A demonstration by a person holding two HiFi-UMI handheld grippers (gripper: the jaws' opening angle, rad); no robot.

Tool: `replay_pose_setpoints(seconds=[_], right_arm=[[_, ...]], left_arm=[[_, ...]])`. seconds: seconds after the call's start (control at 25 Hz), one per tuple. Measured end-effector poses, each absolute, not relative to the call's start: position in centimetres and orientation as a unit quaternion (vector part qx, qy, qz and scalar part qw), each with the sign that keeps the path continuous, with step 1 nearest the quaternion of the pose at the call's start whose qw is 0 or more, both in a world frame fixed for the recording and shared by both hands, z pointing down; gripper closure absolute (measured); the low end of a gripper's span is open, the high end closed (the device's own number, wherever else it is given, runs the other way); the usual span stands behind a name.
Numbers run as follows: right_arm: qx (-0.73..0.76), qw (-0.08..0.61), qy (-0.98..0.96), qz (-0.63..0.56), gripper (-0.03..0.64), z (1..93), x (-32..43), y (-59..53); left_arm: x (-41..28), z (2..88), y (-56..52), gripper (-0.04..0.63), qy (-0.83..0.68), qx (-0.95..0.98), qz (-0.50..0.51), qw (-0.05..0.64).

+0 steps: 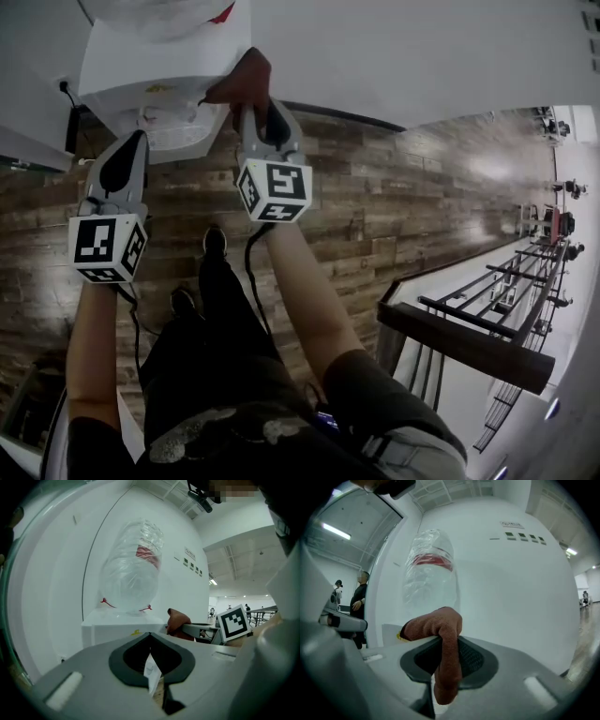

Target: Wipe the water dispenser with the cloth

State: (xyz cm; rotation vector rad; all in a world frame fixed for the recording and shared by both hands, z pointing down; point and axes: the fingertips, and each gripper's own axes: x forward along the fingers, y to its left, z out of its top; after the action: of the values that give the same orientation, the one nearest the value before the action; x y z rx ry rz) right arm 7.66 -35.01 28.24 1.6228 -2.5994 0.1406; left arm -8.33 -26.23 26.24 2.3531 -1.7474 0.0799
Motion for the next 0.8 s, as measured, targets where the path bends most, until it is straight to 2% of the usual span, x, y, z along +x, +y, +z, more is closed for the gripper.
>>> replay_pose_setpoints(seconds=[0.28, 0.8], right_arm=[[0.530, 0.034, -0.845, 0.068, 0.545, 35.0, 6.9, -36.3], [0.507, 0.073, -0.856, 0.074, 0.545, 52.4, 7.1, -36.3]], left_arm=[[-8.2, 32.3, -26.8, 0.577, -0.617, 0.776, 0.010, 0.131], [-5.7, 49.3, -29.0, 0.577, -0.600, 0.789, 0.009, 0.133]])
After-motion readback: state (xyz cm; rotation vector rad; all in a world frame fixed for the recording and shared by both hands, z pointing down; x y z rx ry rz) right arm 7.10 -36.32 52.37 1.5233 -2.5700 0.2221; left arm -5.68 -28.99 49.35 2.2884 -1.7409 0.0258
